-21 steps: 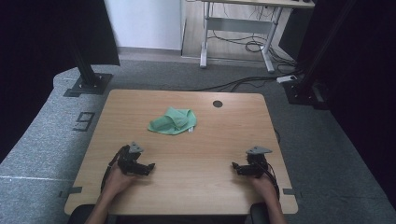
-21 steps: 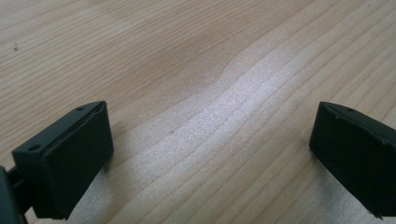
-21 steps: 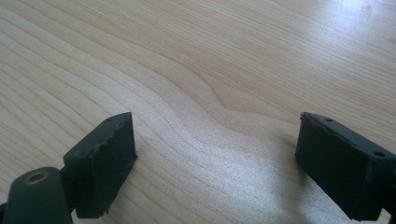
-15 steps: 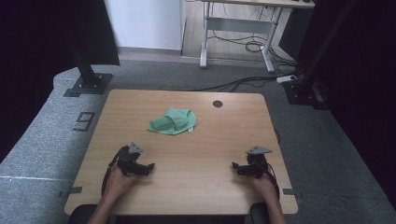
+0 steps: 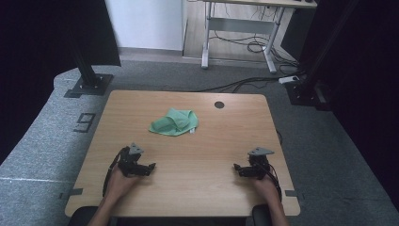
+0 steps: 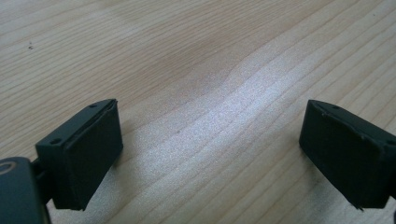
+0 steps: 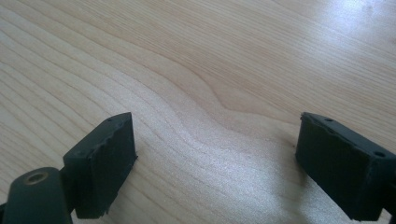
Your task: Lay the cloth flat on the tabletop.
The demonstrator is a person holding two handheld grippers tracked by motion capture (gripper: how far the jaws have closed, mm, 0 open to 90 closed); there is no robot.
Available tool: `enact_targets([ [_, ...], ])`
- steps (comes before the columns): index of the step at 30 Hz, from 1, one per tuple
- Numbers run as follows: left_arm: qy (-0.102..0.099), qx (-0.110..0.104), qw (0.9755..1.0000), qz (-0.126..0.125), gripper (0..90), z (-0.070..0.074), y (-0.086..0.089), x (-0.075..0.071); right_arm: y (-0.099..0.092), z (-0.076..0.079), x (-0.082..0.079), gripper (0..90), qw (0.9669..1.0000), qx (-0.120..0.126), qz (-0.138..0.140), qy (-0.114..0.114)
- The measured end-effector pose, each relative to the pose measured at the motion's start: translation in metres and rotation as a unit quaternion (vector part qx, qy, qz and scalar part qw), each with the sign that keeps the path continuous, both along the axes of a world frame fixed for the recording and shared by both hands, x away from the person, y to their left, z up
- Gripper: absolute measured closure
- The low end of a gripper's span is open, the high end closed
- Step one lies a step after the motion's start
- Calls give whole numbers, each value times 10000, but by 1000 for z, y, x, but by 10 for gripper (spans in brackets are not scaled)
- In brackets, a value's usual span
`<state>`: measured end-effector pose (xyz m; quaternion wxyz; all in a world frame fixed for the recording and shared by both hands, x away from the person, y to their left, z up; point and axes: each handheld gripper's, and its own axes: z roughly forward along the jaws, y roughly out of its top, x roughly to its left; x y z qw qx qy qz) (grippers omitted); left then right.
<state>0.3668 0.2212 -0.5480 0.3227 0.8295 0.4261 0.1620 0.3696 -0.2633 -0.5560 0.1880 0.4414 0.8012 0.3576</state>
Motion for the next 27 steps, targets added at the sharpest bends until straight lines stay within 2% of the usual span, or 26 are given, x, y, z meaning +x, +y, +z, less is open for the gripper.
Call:
enact_targets([
  [6, -13, -19, 10000, -36, 98, 1, 0, 1, 0, 0, 0, 118, 10000, 1, 3, 1],
  [9, 75, 16, 9999, -115, 131, 4, -1, 4, 0, 0, 0, 118, 10000, 2, 4, 0],
  [12, 189, -59, 9996, -183, 153, 7, -2, 10, 0, 0, 0, 118, 10000, 0, 4, 0],
  [15, 133, -3, 9997, -211, 165, 11, -4, 17, 0, 0, 0, 118, 10000, 0, 4, 0],
  [20, 75, -77, 9997, -221, 219, 21, -6, 32, 0, 0, 0, 118, 10000, 0, 5, -1],
  [24, -8, -232, 9995, -233, 262, 30, -11, 45, 0, 0, 0, 118, 10000, -1, 5, 1],
  [27, -89, -189, 9994, -273, 287, 38, -17, 53, 0, 0, 0, 118, 10000, 0, 5, 0],
])
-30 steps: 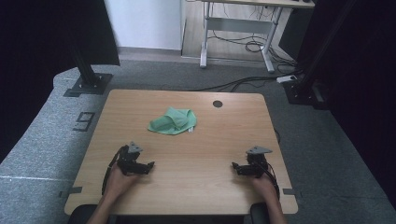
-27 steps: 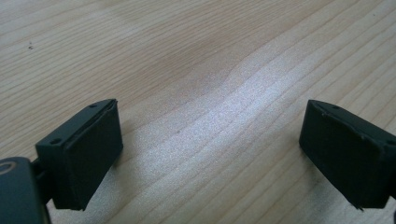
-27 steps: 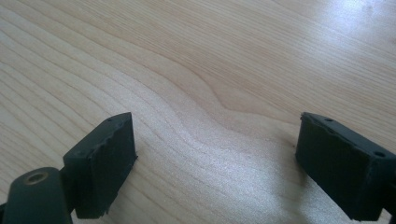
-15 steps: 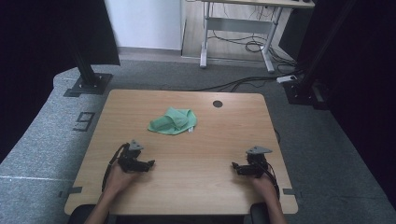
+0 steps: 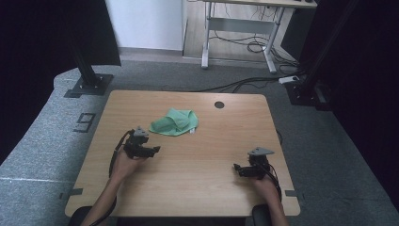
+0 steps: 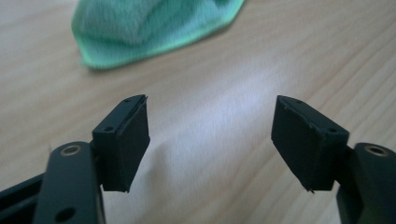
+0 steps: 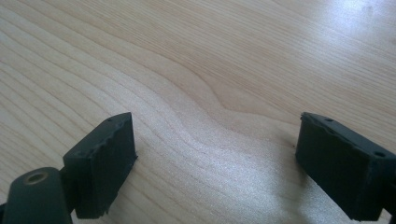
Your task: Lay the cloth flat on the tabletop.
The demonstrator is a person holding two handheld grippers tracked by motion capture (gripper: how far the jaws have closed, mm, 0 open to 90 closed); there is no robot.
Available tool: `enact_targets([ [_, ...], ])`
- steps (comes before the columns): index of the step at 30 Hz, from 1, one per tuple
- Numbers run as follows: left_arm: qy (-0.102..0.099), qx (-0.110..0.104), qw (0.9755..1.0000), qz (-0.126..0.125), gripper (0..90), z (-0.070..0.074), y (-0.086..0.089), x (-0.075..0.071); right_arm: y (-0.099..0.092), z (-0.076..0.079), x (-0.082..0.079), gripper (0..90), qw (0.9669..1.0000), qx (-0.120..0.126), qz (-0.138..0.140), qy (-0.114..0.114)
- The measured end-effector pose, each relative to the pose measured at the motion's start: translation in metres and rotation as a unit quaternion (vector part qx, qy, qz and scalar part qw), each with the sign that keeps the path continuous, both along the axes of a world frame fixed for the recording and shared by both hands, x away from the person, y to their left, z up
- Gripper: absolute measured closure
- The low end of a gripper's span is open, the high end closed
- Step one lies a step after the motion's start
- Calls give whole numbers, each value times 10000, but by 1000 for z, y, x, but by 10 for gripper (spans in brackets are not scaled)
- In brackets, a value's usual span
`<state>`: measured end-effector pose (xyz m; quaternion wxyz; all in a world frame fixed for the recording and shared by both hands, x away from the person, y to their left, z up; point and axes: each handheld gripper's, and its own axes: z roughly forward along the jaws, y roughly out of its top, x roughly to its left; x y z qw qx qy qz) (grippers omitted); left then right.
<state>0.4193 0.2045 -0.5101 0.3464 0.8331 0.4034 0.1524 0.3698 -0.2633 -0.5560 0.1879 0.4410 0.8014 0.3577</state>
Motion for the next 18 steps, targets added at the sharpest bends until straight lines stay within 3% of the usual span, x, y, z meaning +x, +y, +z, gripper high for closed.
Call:
enact_targets([
  [12, -135, 73, 9999, -42, 415, 15, -15, 26, 0, 0, 0, 118, 10000, -1, 0, 1],
  [18, -232, 151, 9996, 49, 436, 21, -22, 41, 0, 0, 0, 118, 10000, 1, -2, 1],
])
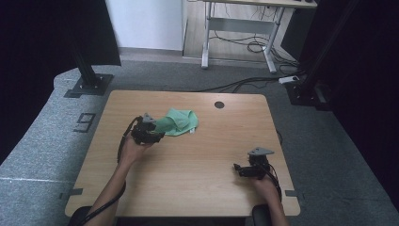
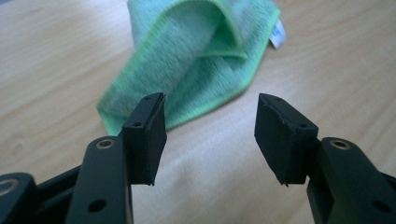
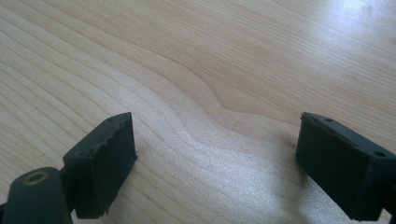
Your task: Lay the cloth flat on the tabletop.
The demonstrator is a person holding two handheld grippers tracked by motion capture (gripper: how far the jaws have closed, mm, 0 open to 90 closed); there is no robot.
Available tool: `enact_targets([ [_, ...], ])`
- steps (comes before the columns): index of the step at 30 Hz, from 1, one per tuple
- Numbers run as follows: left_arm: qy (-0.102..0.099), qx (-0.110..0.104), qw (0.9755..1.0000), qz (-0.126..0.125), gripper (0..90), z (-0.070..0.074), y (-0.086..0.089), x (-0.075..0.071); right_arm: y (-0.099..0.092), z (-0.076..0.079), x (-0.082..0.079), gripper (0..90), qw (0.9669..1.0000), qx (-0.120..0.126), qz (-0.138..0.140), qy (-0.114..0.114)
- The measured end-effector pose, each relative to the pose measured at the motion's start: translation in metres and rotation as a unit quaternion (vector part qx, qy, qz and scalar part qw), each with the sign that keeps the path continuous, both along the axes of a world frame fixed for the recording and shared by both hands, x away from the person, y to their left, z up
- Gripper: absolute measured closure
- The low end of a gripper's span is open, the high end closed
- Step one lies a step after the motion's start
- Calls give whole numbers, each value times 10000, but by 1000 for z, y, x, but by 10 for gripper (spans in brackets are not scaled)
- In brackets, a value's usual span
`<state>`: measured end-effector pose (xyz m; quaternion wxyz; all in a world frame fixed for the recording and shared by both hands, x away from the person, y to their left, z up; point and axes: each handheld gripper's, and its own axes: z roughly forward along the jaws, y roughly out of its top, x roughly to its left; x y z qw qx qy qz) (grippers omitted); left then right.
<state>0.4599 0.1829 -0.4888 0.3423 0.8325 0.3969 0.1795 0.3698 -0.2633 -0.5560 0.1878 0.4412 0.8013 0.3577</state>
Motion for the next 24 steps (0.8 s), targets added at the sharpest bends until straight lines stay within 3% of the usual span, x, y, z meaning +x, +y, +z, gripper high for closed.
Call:
enact_targets([
  [16, -13, 279, 9995, 149, 433, 4, -5, 34, 0, 0, 0, 118, 10000, -5, 11, -14],
  [24, 101, 402, 9990, 170, 439, 1, -6, 50, 0, 0, 0, 119, 10000, 1, 7, -18],
])
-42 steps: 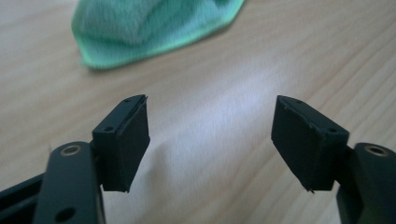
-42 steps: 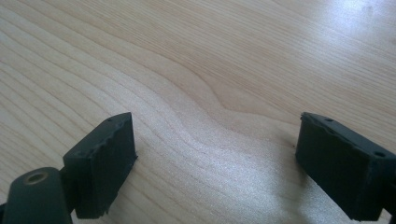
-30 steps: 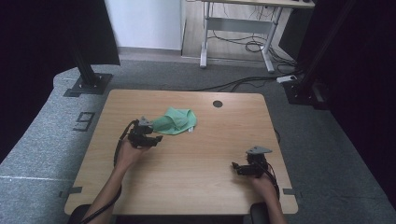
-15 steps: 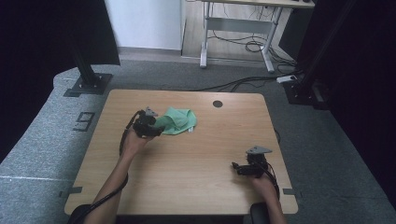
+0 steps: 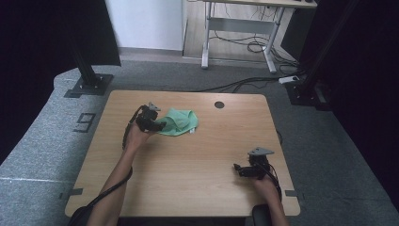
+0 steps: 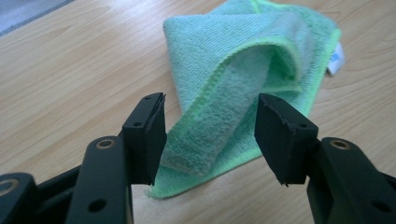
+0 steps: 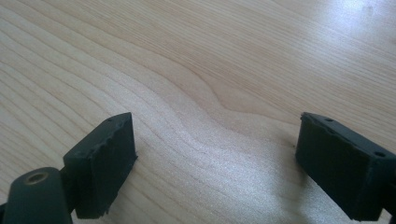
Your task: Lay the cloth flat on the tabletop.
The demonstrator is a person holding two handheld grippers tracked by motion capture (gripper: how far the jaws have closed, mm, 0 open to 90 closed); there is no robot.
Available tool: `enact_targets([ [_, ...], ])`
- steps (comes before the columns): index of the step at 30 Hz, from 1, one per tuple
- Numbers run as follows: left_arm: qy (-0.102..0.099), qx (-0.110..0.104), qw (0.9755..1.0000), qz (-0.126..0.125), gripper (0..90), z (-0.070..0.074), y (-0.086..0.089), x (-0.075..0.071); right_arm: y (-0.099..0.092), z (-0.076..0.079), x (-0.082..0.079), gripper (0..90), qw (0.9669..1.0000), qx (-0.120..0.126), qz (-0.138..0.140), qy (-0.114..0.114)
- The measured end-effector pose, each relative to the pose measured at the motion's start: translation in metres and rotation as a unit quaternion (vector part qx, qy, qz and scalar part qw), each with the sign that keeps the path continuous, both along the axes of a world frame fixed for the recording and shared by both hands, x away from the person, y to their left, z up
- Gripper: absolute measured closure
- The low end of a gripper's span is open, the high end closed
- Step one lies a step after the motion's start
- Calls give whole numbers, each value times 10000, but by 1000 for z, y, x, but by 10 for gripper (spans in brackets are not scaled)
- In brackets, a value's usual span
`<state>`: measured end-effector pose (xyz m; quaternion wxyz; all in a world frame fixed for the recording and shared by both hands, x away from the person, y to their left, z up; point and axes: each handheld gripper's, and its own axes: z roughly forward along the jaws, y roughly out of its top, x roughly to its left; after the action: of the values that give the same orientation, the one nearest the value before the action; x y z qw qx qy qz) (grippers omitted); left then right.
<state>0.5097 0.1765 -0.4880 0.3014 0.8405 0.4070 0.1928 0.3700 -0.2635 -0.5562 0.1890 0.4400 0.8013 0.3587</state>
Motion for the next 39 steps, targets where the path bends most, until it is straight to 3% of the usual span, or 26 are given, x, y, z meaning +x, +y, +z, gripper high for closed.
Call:
enact_targets([
  [5, 153, 95, 9998, -66, 557, -7, 0, 4, 0, 0, 0, 118, 10000, 1, 1, 0],
  [11, 245, 2, 9993, -285, 800, -9, -1, -1, 0, 0, 0, 118, 10000, -1, 4, 4],
  [13, 247, -17, 9991, -346, 840, -8, -3, -4, 0, 0, 0, 118, 10000, -2, 4, 4],
  [30, 369, -349, 9955, -794, 861, 4, -11, -52, 0, 0, 0, 118, 10000, -2, -7, 18],
  [32, 415, -467, 9945, -841, 861, 4, -11, -61, 0, 0, 0, 118, 10000, -3, -6, 18],
  [39, 623, -482, 9919, -997, 851, 0, -9, -91, 0, 0, 0, 119, 10000, -6, -11, 15],
])
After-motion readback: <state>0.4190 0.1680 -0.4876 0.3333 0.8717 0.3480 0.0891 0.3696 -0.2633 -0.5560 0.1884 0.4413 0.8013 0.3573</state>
